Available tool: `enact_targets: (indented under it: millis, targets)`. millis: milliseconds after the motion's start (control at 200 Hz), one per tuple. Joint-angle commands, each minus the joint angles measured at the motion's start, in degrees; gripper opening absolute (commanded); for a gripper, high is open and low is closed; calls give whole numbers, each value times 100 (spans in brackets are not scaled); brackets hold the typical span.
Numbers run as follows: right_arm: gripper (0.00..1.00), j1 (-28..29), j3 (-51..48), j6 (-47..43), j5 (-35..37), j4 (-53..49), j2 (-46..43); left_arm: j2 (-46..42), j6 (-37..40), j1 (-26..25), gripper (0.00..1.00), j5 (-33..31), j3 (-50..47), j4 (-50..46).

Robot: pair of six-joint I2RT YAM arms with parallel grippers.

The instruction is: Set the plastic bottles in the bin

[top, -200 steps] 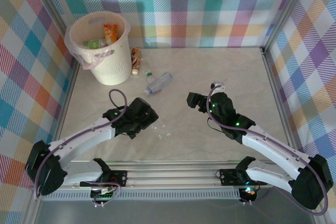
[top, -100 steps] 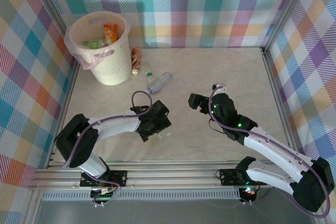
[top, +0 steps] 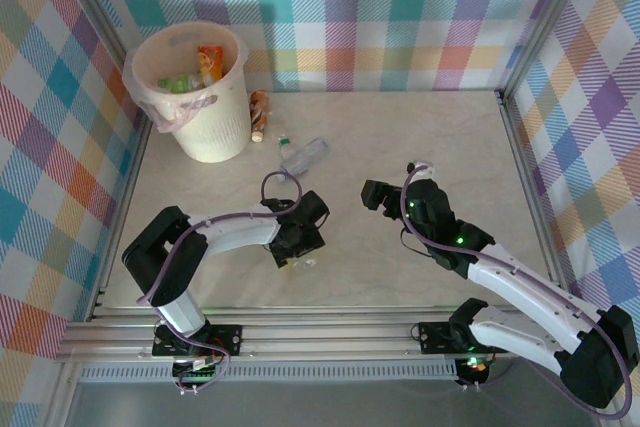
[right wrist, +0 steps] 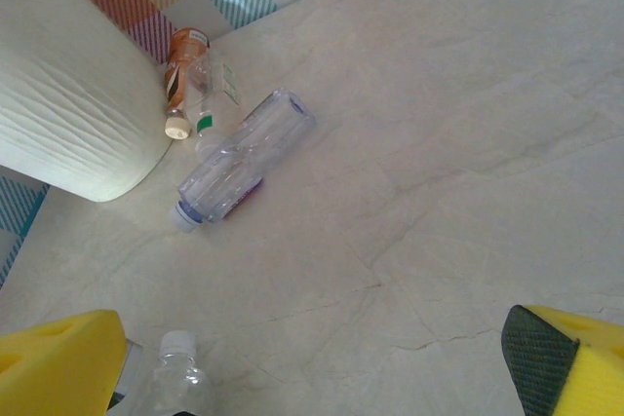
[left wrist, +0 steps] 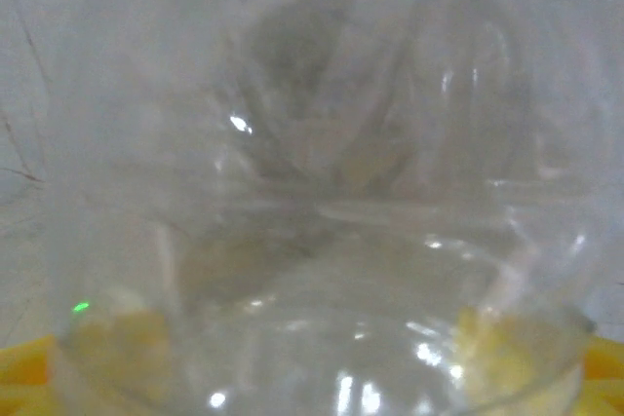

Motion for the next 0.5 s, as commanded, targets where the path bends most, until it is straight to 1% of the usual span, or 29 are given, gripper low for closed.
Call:
enact_targets:
  millis: [0,85,315,495]
  targets:
    - [100,16,-33,48,36,56,1,261,80,-88,72,229,-24,759]
    - [100,20,-15,13,-5,92,47,221,89,-88,69,220,-57,829]
    - [100,15,14,-78,-61,175,162,-49,140,-89,54,117,-224,1067]
    - [100,16,23,-67,-127,294,283,-352,142,-92,49,-82,-383,1131]
